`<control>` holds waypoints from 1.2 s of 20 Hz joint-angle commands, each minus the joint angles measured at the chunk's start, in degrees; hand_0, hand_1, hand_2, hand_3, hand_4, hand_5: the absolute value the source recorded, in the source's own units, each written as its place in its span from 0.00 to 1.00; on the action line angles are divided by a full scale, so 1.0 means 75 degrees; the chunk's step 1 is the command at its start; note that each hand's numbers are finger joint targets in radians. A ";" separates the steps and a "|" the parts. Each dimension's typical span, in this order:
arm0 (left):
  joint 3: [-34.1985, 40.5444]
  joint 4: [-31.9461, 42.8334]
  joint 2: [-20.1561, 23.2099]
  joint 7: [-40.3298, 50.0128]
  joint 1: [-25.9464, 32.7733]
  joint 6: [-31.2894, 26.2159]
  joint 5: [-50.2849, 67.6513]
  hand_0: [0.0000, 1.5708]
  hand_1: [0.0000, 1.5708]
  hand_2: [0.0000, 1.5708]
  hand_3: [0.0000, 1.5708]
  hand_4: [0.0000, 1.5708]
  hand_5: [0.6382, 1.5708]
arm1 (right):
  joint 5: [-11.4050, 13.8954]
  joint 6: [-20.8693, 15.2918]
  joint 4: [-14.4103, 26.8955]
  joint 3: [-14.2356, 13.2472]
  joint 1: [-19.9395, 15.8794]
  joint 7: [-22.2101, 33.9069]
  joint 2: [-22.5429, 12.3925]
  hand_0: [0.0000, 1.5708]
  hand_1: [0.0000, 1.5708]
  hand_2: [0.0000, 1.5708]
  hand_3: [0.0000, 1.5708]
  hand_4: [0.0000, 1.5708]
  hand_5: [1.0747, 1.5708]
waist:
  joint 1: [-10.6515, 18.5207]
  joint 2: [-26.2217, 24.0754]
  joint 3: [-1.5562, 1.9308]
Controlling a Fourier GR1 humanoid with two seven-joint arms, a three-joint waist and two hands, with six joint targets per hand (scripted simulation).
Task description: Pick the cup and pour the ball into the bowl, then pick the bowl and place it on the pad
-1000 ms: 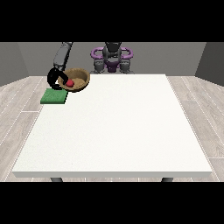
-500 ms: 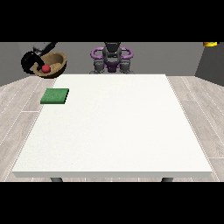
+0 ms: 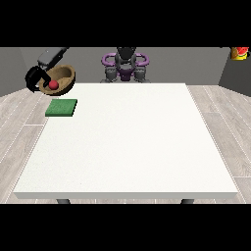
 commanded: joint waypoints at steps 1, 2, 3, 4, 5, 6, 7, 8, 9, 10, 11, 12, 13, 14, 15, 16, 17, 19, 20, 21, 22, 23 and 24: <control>-0.0071 -0.0146 0.0054 0.0191 -0.0063 0.0025 0.0168 0.00 0.00 0.00 0.00 0.77 0.98 | 0.0103 -0.0146 0.0536 0.0088 -0.0088 -0.0438 0.0511 1.00 1.00 1.00 0.29 0.67 1.00 | 0.0090 -0.0026 0.0007; -0.0074 -0.0061 -0.0018 -0.0251 -0.0102 0.0027 0.0074 0.00 0.00 0.00 0.00 0.77 0.98 | -0.0136 -0.0124 0.0542 -0.0147 -0.0534 -0.0340 0.0365 1.00 1.00 1.00 0.29 0.66 1.00 | 0.0104 0.0381 0.0005; -0.0089 -0.0085 -0.0008 0.0028 -0.0016 0.0087 0.0114 0.00 0.00 0.00 0.00 0.77 0.98 | 0.0066 -0.0379 0.0567 0.0087 -0.0111 -0.0718 0.0922 1.00 1.00 1.00 0.34 0.66 1.00 | 0.0034 0.0083 0.0006; -0.0024 -0.0057 0.0181 0.0081 -0.0031 -0.0117 0.0287 0.00 0.00 0.00 0.00 0.77 0.98 | -0.0143 0.0050 0.0940 -0.0230 -0.0483 -0.0557 0.0291 1.00 1.00 1.00 0.34 0.65 1.00 | 0.0132 0.0178 0.0006; 0.0101 0.0491 0.0151 -0.0763 0.0435 -0.0341 0.0013 0.00 0.00 0.00 0.00 0.77 0.98 | -0.0043 -0.0144 0.0434 0.0022 -0.0311 -0.0169 0.0523 1.00 1.00 1.00 0.37 0.64 1.00 | 0.0046 0.0117 -0.0003; -0.0052 0.0481 0.0178 -0.0342 0.0135 0.0034 -0.0058 0.00 0.00 0.00 0.00 0.77 0.99 | -0.0139 0.0051 0.0454 -0.0009 -0.0465 -0.0123 0.0464 1.00 1.00 1.00 0.35 0.65 1.00 | -0.0299 0.0007 0.0000; -0.0018 -0.0037 0.0132 0.0025 0.0110 0.0012 0.0278 0.00 0.00 0.00 0.00 0.76 0.98 | -0.0202 0.0073 0.1125 -0.0273 -0.0498 -0.0494 0.0356 1.00 1.00 1.00 0.38 0.64 1.00 | 0.0105 -0.0011 0.0007; 0.0061 0.0222 0.0346 -0.0298 -0.0070 0.0023 0.0137 0.00 0.00 0.00 0.00 0.76 0.99 | -0.0400 -0.0099 0.0924 -0.0446 -0.0662 -0.0381 0.0398 1.00 1.00 1.00 0.38 0.63 1.00 | -0.0162 0.0291 0.0004; 0.0068 -0.0191 0.0276 -0.0097 0.0113 -0.0069 0.0296 0.00 0.00 0.00 0.00 0.76 0.99 | -0.0745 0.0269 0.1500 -0.0871 -0.0502 -0.0539 0.0179 1.00 1.00 1.00 0.47 0.58 1.00 | 0.0107 0.0290 0.0014; 0.0097 -0.0192 0.0484 0.0208 -0.0163 -0.0135 0.0513 0.00 0.00 0.00 0.00 0.76 0.99 | -0.0486 -0.0027 0.1676 -0.0753 -0.0567 -0.0784 0.0222 1.00 1.00 1.00 0.56 0.45 1.00 | 0.0142 0.0440 0.0013; -0.0035 -0.0107 0.0284 0.0049 -0.0072 0.0051 0.0345 0.00 0.00 0.00 0.00 0.76 0.99 | -0.0393 -0.0042 0.1603 -0.0635 -0.0765 -0.0383 0.0011 1.00 1.00 1.00 0.64 0.34 0.99 | 0.0011 0.0344 0.0007; 0.0176 0.0166 0.0605 0.0063 -0.0157 -0.0171 0.0520 0.00 0.00 0.00 0.00 0.76 0.99 | -0.0264 -0.0192 0.1567 -0.0605 -0.0657 -0.0494 -0.0080 1.00 1.00 1.00 0.74 0.12 0.97 | -0.0021 0.0416 0.0005; 0.0025 -0.0250 0.0474 0.0327 -0.0128 -0.0196 0.0624 0.00 0.00 0.00 0.00 0.76 0.99 | -0.0202 -0.0265 0.1845 -0.0702 -0.0736 -0.0490 -0.0372 1.00 1.00 1.00 0.74 0.00 0.96 | 0.0192 0.0292 0.0010; -0.0158 -0.0346 0.0122 0.0025 0.0267 0.0069 0.0264 0.00 0.00 0.00 0.00 0.76 0.99 | -0.0078 -0.0530 0.1719 -0.0589 -0.0615 -0.0520 -0.0220 1.00 1.00 1.00 0.69 0.00 0.96 | 0.0151 0.0051 0.0005; -0.0108 0.0026 0.0192 -0.0186 0.0037 0.0059 0.0265 0.00 0.00 0.00 0.00 0.76 0.99 | -0.0021 -0.0835 0.1444 -0.0482 -0.0955 -0.0266 -0.0153 1.00 1.00 1.00 0.62 0.00 0.97 | 0.0017 0.0213 0.0000; -0.0082 -0.0334 0.0305 0.0330 0.0012 -0.0103 0.0622 0.00 0.00 0.00 0.00 0.76 0.99 | -0.0021 -0.0841 0.1886 -0.0620 -0.0846 -0.0773 -0.0113 0.99 0.99 0.96 0.59 0.00 0.97 | 0.0306 0.0186 0.0008; -0.0013 -0.0203 0.0446 0.0055 0.0000 -0.0110 0.0537 0.00 0.00 0.00 0.00 0.76 0.99 | -0.0183 -0.0600 0.1921 -0.0744 -0.0911 -0.0780 -0.0252 0.98 0.98 0.92 0.56 0.00 0.96 | 0.0117 0.0376 0.0007; -0.0082 0.0198 0.0338 -0.0097 0.0398 -0.0126 0.0324 0.00 0.00 0.00 0.00 0.76 0.99 | -0.0063 -0.0839 0.1582 -0.0439 -0.0652 -0.0574 0.0247 0.95 0.95 0.89 0.51 0.00 0.95 | -0.0067 -0.0244 0.0000; 0.0183 0.0279 0.0688 -0.0211 -0.0022 -0.0251 0.0595 0.00 0.00 0.00 0.00 0.76 0.99 | -0.0307 -0.0751 0.1850 -0.0832 -0.1037 -0.0862 -0.0114 0.93 0.93 0.88 0.51 0.00 0.94 | 0.0004 0.0611 0.0005; 0.0099 0.0533 0.0729 -0.0332 0.0023 -0.0181 0.0385 0.00 0.00 0.00 0.00 0.76 0.99 | -0.0195 -0.1019 0.1564 -0.0575 -0.1157 -0.0598 0.0218 0.92 0.92 0.89 0.51 0.00 0.93 | -0.0076 0.0365 0.0000; 0.0190 0.0352 0.0733 -0.0466 0.0248 -0.0259 0.0425 0.00 0.00 0.00 0.00 0.75 0.99 | -0.0367 -0.0896 0.1777 -0.0811 -0.0929 -0.1140 0.0301 0.93 0.93 0.90 0.53 0.00 0.92 | 0.0052 0.0450 0.0004; 0.0235 0.0400 0.0990 -0.0107 -0.0062 -0.0232 0.0598 0.00 0.00 0.00 0.00 0.76 0.99 | -0.0405 -0.0640 0.1857 -0.0804 -0.1146 -0.1176 0.0184 0.93 0.93 0.89 0.48 0.00 0.92 | 0.0006 0.0608 0.0007; 0.0232 0.0556 0.0828 -0.0678 0.0139 -0.0352 0.0441 0.00 0.00 0.00 0.00 0.76 0.99 | -0.0396 -0.1128 0.1715 -0.0778 -0.1206 -0.1097 0.0524 0.92 0.92 0.88 0.48 0.00 0.94 | 0.0128 0.0691 0.0001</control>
